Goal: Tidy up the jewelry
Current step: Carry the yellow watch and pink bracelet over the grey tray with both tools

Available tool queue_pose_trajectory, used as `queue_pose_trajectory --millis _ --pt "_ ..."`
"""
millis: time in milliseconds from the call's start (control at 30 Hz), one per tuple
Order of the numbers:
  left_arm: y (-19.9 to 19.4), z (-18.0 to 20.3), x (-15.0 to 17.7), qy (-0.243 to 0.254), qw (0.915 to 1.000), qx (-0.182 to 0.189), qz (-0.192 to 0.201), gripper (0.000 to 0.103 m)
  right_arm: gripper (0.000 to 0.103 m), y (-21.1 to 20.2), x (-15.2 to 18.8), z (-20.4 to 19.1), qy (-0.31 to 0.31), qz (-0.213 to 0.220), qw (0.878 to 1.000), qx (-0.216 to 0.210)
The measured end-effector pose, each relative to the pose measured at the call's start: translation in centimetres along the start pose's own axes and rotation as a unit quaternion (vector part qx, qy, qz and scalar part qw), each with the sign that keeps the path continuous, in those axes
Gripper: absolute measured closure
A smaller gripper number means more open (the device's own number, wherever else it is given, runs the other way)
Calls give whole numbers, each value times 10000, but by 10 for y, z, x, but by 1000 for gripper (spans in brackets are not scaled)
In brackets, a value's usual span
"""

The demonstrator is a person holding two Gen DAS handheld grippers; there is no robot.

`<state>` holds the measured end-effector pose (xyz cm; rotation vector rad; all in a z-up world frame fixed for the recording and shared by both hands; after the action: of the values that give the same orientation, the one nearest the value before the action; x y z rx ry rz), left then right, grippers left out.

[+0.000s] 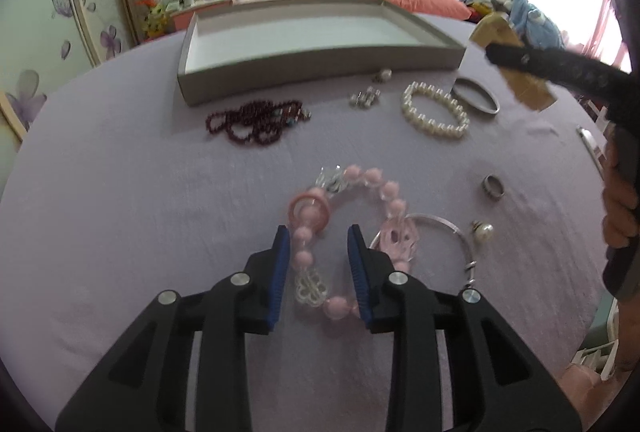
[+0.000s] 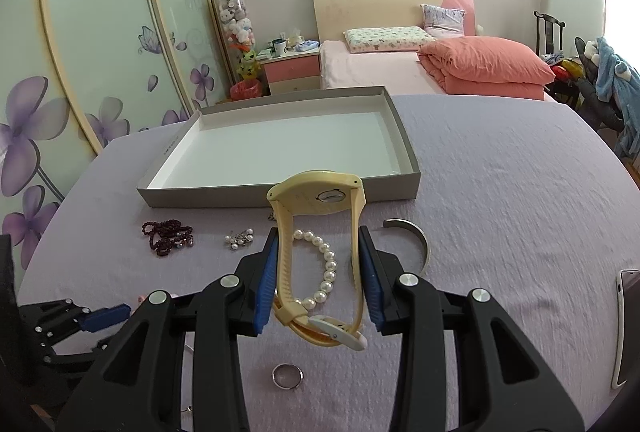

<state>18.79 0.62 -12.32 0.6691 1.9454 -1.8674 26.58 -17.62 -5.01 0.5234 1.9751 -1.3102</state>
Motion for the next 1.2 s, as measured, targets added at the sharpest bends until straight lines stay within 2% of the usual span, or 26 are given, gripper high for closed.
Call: queue_pose_trajectory --millis 100,167,200,300,433,600,733,1000,1200 --pt "-1 2 2 58 9999 -113 2 73 64 -4 0 -1 -15 23 10000 -14" --pt "-1 3 4 151 9995 -289 27 85 64 -5 -2 -2 -13 36 10000 -5" --pt "-1 3 3 149 9996 -228 18 89 64 -5 -3 -2 -6 42 10000 -7" --pt "-3 -4 -2 -72 9999 -93 76 90 64 -8 -5 -4 -15 85 10000 -27" --pt "-27 -16 -20 -299 9985 59 462 90 64 -11 -10 -7 -64 155 9999 -40" --pt "-64 -23 -52 -446 9932 170 1057 90 64 -13 -17 -6 -61 241 9997 -54" --pt "-82 -27 -79 -512 9886 42 1412 90 64 -10 -21 -6 -73 256 9996 -70" --pt "-95 -36 -138 -652 9815 -175 1793 90 64 -5 -44 -7 -161 417 9989 -115" --pt "-81 -45 -188 -806 9776 -276 1927 90 64 11 -84 -5 -286 643 9975 -108"
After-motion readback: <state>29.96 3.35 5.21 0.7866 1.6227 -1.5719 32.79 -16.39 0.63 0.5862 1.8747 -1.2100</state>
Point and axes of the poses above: each gripper's, at about its wrist camera, not at the fingertips, and y roughly the way its jaws point, z to its right, x to its underside, the point moved 6 cm from there along y, roughly the way its jaws point, and after that the axes turned 8 degrees about -x, right-handed, at the moved point
